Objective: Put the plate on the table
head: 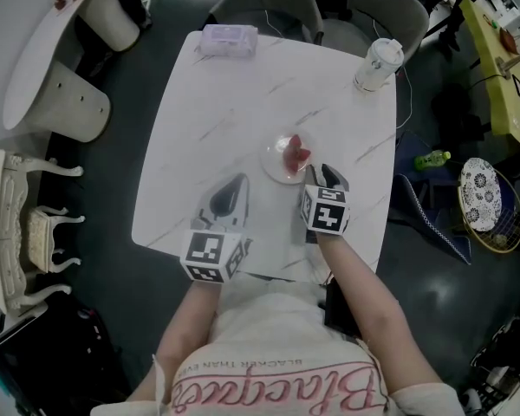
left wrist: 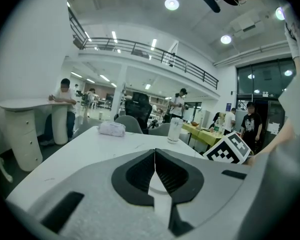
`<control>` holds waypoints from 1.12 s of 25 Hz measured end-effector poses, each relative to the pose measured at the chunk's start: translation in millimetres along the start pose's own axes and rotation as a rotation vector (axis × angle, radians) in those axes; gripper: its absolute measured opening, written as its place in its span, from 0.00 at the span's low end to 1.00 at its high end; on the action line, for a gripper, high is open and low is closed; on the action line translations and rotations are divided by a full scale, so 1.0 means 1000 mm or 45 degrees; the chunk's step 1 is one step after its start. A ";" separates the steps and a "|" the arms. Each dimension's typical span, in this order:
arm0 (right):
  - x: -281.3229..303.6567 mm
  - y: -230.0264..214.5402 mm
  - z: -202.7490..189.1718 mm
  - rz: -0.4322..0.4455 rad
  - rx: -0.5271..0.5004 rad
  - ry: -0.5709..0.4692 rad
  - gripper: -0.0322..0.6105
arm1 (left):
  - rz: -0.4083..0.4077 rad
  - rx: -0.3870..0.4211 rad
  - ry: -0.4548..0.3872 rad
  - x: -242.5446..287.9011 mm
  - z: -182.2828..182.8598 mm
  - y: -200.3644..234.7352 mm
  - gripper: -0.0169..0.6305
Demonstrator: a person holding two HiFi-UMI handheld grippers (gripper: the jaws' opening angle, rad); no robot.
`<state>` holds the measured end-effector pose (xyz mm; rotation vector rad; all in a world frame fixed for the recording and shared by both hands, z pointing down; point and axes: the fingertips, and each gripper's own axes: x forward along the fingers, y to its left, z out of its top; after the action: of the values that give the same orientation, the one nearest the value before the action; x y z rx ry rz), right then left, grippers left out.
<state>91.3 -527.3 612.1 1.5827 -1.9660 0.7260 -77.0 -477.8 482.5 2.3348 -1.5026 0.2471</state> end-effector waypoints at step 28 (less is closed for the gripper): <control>-0.258 0.080 0.072 0.643 0.029 -0.601 0.07 | -0.288 0.204 -0.285 -0.073 0.064 -0.119 0.03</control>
<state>58.1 -379.3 376.8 1.3636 -2.7689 0.5903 -3.0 -396.2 375.7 2.7114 -1.3402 0.0504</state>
